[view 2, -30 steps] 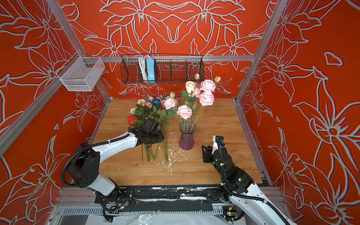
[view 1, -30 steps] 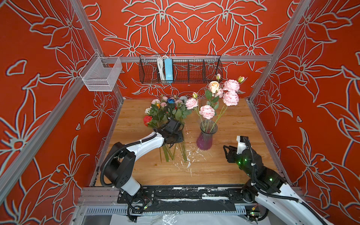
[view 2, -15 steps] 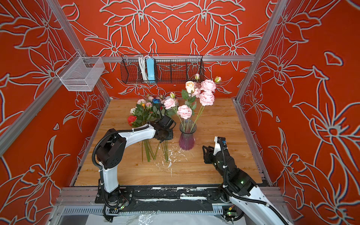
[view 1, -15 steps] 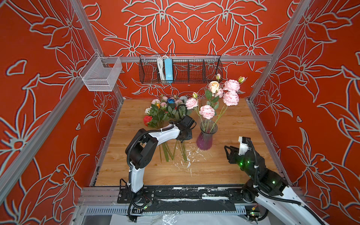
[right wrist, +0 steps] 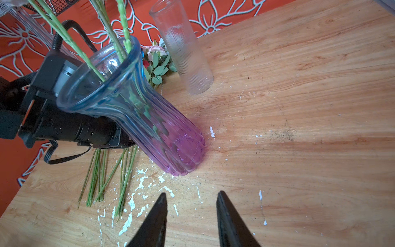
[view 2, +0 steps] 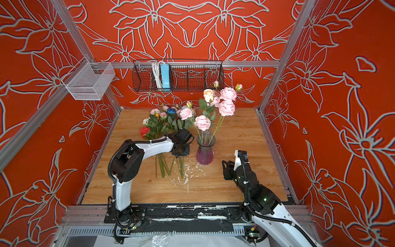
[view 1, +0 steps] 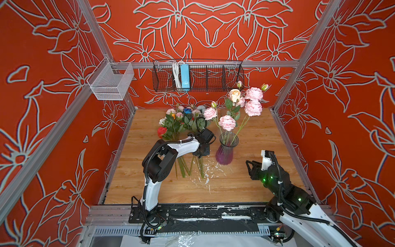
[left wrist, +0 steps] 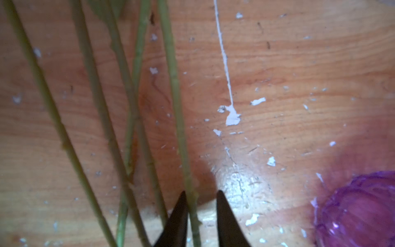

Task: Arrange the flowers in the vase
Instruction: 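Grasp a single pink rose stem from the bunch with the left gripper, then lift the pink rose with the left gripper toward the right gripper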

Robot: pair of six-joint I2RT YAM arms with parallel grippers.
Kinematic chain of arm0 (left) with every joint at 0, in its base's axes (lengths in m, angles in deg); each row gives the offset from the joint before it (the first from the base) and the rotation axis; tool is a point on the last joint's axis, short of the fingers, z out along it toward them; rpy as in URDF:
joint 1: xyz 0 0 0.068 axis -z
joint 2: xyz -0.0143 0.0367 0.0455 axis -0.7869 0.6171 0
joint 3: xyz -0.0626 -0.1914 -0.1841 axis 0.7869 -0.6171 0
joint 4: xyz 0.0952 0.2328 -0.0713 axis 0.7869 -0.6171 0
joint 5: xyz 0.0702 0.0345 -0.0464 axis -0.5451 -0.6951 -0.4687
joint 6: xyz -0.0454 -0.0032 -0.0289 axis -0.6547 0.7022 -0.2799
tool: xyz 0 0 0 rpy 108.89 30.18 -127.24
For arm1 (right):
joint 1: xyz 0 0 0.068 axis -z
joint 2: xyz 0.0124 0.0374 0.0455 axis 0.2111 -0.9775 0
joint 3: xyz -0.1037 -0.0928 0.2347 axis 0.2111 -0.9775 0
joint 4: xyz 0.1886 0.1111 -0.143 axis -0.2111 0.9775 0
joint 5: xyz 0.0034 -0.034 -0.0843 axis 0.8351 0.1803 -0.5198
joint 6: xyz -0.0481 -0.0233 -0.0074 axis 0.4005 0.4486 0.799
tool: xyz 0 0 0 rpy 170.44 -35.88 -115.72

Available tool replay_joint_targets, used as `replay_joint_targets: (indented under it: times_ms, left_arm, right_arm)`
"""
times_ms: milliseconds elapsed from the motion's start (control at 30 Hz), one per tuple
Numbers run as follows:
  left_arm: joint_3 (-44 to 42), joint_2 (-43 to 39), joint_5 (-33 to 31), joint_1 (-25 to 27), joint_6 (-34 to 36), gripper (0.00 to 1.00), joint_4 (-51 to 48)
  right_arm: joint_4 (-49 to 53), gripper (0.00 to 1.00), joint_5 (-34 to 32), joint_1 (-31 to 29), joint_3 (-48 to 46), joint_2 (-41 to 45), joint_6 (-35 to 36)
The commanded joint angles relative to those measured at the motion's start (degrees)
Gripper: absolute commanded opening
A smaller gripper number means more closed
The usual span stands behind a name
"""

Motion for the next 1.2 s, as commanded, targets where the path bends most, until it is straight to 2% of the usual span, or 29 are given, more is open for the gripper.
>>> replay_joint_targets:
  times_ms: [0,100,233,633,933,1067,1167]
  left_arm:
    - [0.63,0.68,-0.72,0.05,0.70,0.18,-1.51]
    - [0.20,-1.67,-0.68,0.05,0.92,0.06,-1.95]
    - [-2.16,-8.49,-0.19,0.05,0.79,0.00,-1.11]
    - [-15.19,-32.77,3.18,-0.69,-0.79,0.00,4.20]
    - [-24.88,-45.26,7.43,-2.76,-3.07,0.00,3.54]
    - [-30.89,-54.13,4.92,-2.76,-5.61,0.00,0.93]
    - [-35.85,-64.55,1.83,-2.76,-8.97,0.00,-1.48]
  right_arm:
    - [0.36,0.40,-0.82,-0.08,1.27,-0.33,0.50]
    - [1.24,0.40,-0.99,-0.08,2.83,-1.12,1.11]
    - [2.89,0.40,-1.46,-0.08,4.67,-0.24,1.56]
    - [3.17,0.40,-2.04,-0.08,5.98,1.17,1.58]
    - [2.92,0.40,-0.74,-0.08,8.72,-2.06,2.34]
    - [2.85,0.40,-0.48,-0.08,9.06,-2.33,2.31]
    - [3.46,0.40,-0.31,-0.08,10.16,-3.35,2.65]
